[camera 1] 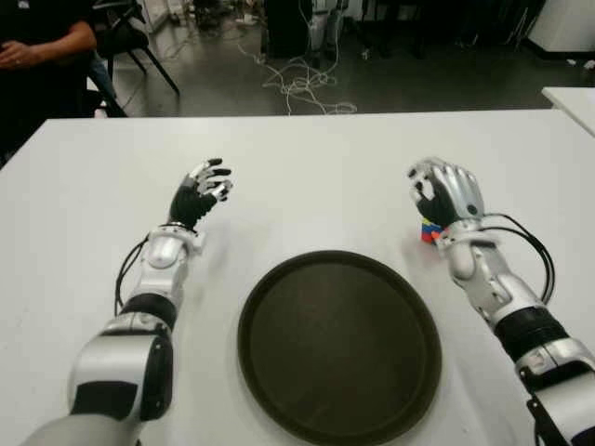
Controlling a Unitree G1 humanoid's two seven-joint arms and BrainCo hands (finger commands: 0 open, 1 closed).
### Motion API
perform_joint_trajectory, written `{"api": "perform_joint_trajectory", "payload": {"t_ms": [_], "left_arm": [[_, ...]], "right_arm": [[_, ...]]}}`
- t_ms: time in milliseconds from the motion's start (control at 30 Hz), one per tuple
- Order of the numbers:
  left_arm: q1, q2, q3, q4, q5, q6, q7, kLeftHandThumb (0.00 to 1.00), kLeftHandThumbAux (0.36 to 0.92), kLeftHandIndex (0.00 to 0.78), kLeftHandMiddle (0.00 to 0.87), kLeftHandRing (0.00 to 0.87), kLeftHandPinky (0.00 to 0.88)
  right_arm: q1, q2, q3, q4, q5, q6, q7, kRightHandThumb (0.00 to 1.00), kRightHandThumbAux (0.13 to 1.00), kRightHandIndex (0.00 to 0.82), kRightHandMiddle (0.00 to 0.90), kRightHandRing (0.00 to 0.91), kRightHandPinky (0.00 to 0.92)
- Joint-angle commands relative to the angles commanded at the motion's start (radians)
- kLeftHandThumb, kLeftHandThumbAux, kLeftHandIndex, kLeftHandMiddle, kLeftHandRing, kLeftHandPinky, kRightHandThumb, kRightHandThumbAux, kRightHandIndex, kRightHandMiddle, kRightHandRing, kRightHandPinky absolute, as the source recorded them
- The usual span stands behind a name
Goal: Pick up the Rubik's Cube and put it in the plate
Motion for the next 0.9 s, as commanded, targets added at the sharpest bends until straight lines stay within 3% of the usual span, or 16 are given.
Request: {"api": "perform_joint_trajectory", "payload": {"t_ms": [533, 900], "left_arm": [[0.001, 0.001, -0.002, 0.000, -0.002, 0.001, 0.003, 0.215, 0.673, 0.192, 0.260, 0.297, 0.365], [0.004, -0.001, 0.003, -0.002, -0.007, -0.006, -0.001, 0.217, 0.673, 0.196, 0.275, 0.305, 0.365]], "right_arm": [[-0.014, 0.002, 0.000, -0.054, -0.031, -0.016, -0.027, 0.688, 0.739, 0.413, 0.521, 0.536, 0.517], [-0.004, 0.004, -0.001, -0.111, -0.041, 0.035, 0.004, 0.688, 0.738, 0.413, 0.536, 0.543, 0.528]]}}
